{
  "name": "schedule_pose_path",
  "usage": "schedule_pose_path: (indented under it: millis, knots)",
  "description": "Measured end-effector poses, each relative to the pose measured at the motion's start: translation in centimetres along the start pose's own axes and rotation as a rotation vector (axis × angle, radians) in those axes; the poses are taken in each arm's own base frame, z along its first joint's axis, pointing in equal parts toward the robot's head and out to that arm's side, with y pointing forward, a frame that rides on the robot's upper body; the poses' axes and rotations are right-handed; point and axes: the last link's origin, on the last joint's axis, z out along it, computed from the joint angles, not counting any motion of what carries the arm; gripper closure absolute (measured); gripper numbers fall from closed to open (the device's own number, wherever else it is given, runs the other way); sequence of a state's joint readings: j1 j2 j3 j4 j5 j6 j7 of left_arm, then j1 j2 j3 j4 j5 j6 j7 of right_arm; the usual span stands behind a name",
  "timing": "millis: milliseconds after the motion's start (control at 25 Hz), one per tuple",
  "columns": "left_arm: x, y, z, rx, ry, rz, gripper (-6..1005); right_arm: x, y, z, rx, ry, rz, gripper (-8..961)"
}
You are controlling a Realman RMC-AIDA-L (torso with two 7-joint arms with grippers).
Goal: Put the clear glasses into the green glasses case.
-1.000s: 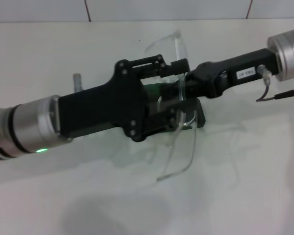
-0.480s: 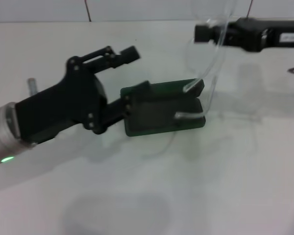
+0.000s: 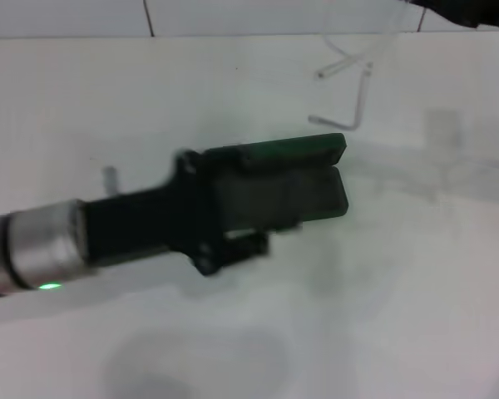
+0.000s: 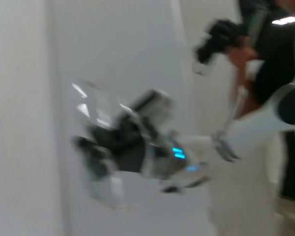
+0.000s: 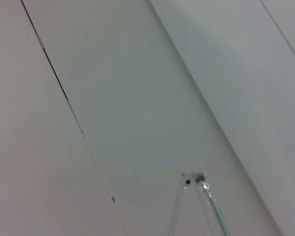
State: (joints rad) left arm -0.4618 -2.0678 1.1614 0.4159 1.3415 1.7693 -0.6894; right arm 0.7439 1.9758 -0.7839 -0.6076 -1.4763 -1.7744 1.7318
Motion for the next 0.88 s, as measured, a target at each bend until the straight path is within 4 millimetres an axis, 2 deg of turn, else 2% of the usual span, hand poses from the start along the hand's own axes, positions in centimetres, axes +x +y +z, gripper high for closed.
schedule_pose_path:
  millis: [80,120,200,320,520,880]
  knots:
    - [-0.2,0.3,1.3,-0.066,-0.014,-0.006,466,0.4,-0.1,1.6,-0.019,0.023,-0.002,830]
    - [-0.3,0.3,2.0,-0.101,-0.018,-0.009,466,0.4,-0.1,1.6,-0.019,0.023,-0.002,830]
    - [-0.2,0.4,3.1,-0.153,-0.018,-0.016,466,0.9,-0.3,2.8,-0.022,0.060,0.002,830]
    - [0.2,0.4,4.0,-0.199,0.000,-0.014,467,2.0,-0.6,4.3,-0.015,0.133,0.006,830]
    - [0.9,0.2,4.1,-0.205,0.041,-0.003,467,3.7,-1.0,5.6,0.004,0.235,-0.001,830]
    - [1.3,-0.4,4.0,-0.175,0.056,0.013,467,4.8,-1.5,6.0,0.030,0.343,-0.042,830]
